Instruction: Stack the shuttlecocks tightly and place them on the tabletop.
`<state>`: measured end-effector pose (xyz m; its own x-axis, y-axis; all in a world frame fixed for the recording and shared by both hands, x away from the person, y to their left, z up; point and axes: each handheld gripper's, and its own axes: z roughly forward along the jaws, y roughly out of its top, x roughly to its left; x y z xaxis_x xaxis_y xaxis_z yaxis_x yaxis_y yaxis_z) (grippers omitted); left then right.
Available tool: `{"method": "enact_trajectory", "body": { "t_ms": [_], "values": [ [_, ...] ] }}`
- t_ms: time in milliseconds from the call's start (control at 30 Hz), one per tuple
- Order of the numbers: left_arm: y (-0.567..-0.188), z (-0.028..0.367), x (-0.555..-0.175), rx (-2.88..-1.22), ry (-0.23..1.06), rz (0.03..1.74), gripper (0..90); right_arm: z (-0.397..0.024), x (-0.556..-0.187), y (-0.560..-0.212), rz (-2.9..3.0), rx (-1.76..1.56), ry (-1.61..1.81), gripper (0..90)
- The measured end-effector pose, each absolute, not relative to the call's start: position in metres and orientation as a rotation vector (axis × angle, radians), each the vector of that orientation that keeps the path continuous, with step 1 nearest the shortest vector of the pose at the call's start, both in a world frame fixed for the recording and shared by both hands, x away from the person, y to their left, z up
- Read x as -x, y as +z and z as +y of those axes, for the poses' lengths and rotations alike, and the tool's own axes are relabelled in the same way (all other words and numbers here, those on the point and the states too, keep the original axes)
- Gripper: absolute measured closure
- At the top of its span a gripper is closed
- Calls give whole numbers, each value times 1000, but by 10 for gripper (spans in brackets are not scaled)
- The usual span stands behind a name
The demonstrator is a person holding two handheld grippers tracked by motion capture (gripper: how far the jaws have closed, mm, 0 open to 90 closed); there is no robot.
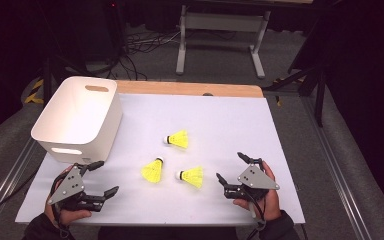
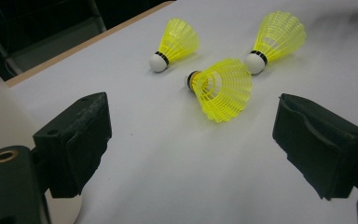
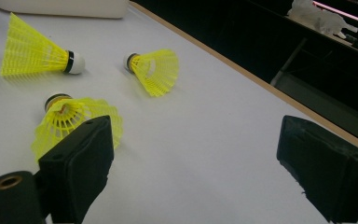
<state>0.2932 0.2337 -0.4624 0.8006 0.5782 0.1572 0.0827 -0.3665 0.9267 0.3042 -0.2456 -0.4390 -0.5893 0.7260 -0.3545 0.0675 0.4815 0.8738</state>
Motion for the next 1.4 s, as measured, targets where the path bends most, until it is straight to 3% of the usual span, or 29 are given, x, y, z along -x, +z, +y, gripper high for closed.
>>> {"method": "enact_trajectory", "body": {
  "t_ms": [533, 1400],
  "values": [
    [-466, 222, -299, -1945, 532, 471, 162, -245, -300, -441, 1974, -620, 1142, 134],
    [-455, 156, -342, -2107, 506, 239, 320, -243, -303, -447, 1986, -623, 1078, 149]
  ]
}}
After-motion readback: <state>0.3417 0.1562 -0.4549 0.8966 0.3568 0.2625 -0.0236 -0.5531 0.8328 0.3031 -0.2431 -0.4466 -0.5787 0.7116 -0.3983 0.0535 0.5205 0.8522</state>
